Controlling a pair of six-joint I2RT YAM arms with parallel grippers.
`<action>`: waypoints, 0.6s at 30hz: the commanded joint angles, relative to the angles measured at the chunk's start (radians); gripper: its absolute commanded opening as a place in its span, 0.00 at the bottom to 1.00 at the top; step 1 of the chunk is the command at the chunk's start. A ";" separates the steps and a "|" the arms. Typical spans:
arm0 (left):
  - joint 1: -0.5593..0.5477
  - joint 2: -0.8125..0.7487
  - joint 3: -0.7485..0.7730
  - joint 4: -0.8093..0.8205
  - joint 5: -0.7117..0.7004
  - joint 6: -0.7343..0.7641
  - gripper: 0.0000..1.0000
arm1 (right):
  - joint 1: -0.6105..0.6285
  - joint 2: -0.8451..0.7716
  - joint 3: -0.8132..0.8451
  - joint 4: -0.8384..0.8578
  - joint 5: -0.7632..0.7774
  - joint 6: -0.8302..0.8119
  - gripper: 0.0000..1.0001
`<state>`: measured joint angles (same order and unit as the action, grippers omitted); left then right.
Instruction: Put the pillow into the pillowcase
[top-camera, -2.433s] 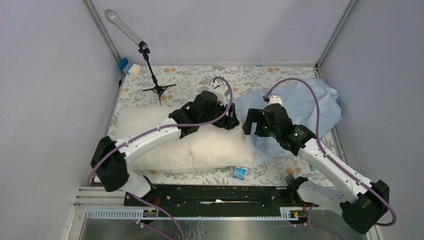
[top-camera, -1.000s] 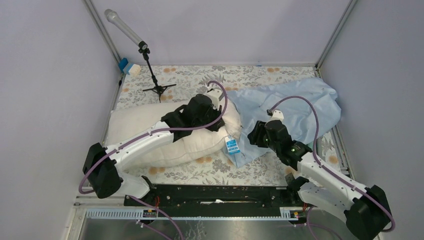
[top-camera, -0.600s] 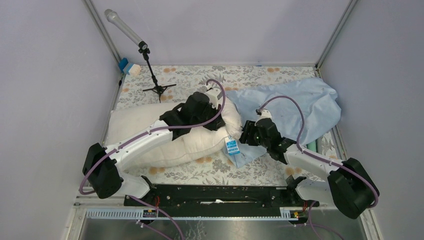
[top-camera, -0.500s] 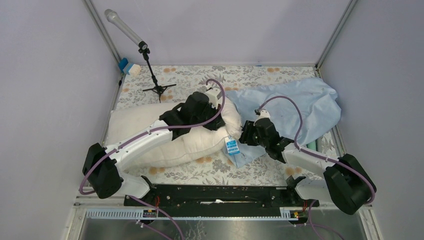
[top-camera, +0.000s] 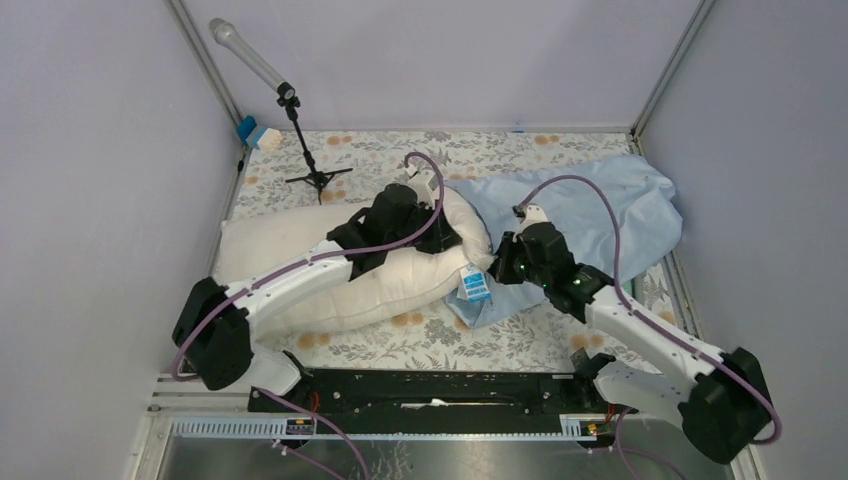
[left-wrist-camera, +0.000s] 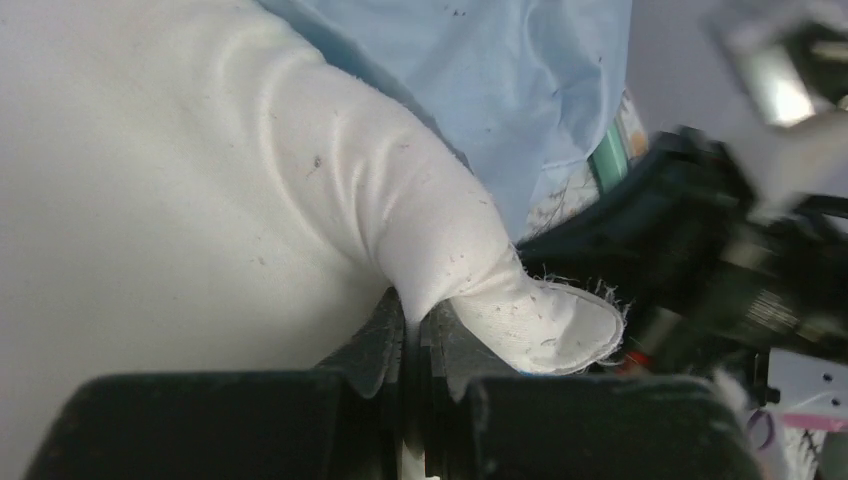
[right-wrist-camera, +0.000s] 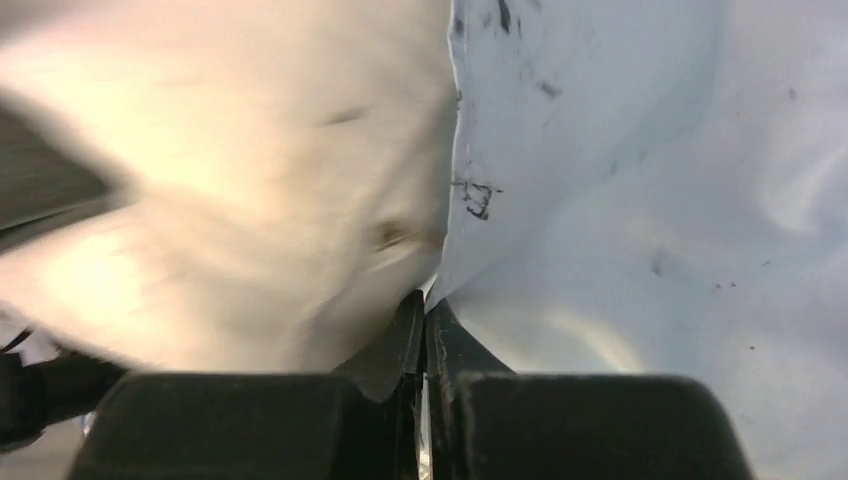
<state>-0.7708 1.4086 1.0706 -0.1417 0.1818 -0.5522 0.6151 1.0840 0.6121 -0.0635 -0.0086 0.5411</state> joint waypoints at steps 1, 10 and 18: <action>0.002 0.072 -0.043 0.363 0.025 -0.202 0.00 | 0.006 -0.123 0.121 -0.242 -0.116 -0.088 0.00; -0.095 0.301 -0.102 0.501 -0.043 -0.229 0.00 | 0.007 -0.199 0.317 -0.391 -0.267 -0.085 0.00; -0.154 0.295 -0.199 0.553 -0.056 -0.281 0.00 | 0.007 -0.091 0.311 -0.281 -0.297 -0.070 0.00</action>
<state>-0.9020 1.7042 0.9268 0.4026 0.1379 -0.7963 0.6151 0.9413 0.9276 -0.4534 -0.2226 0.4599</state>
